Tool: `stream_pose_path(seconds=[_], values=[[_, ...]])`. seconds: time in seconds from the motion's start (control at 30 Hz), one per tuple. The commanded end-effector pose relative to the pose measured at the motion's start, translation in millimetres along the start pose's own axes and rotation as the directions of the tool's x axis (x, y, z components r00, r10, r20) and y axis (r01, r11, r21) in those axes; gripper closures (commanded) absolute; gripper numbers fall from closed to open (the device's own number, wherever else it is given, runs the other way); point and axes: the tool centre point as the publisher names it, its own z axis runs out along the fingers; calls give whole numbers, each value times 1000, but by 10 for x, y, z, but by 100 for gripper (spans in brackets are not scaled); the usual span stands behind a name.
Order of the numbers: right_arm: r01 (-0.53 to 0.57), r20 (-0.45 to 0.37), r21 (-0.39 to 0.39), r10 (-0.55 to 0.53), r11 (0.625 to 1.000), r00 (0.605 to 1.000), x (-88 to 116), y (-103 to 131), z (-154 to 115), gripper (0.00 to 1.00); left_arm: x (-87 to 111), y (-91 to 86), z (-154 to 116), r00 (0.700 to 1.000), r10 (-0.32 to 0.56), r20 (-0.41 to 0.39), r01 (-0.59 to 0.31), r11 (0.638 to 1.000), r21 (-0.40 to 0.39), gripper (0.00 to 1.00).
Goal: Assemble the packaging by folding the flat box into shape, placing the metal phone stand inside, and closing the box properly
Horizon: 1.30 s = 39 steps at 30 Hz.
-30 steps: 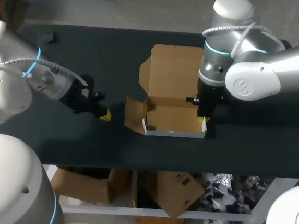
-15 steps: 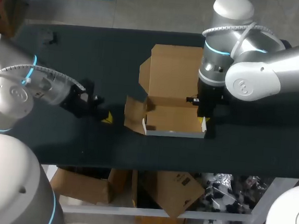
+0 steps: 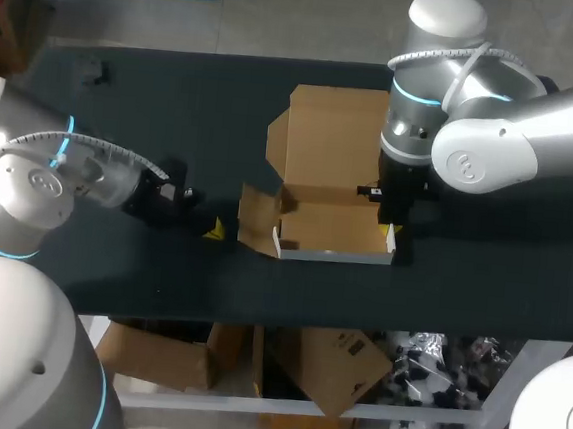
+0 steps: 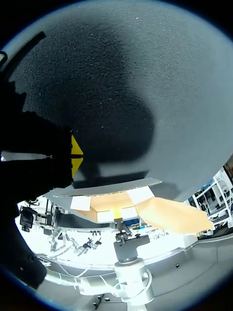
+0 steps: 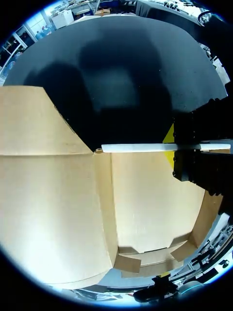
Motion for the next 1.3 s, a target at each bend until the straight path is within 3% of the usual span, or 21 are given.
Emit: stream_pose_path(seconds=[0.03,1.3], values=[[0,3,2,0,1000,1000,6,2,-4,100,0,-18,67,1000,-1,-6,1,1000,-2,100],[0,3,2,0,1000,1000,6,2,-4,100,206,-78,413,997,31,-70,-32,999,-23,100]])
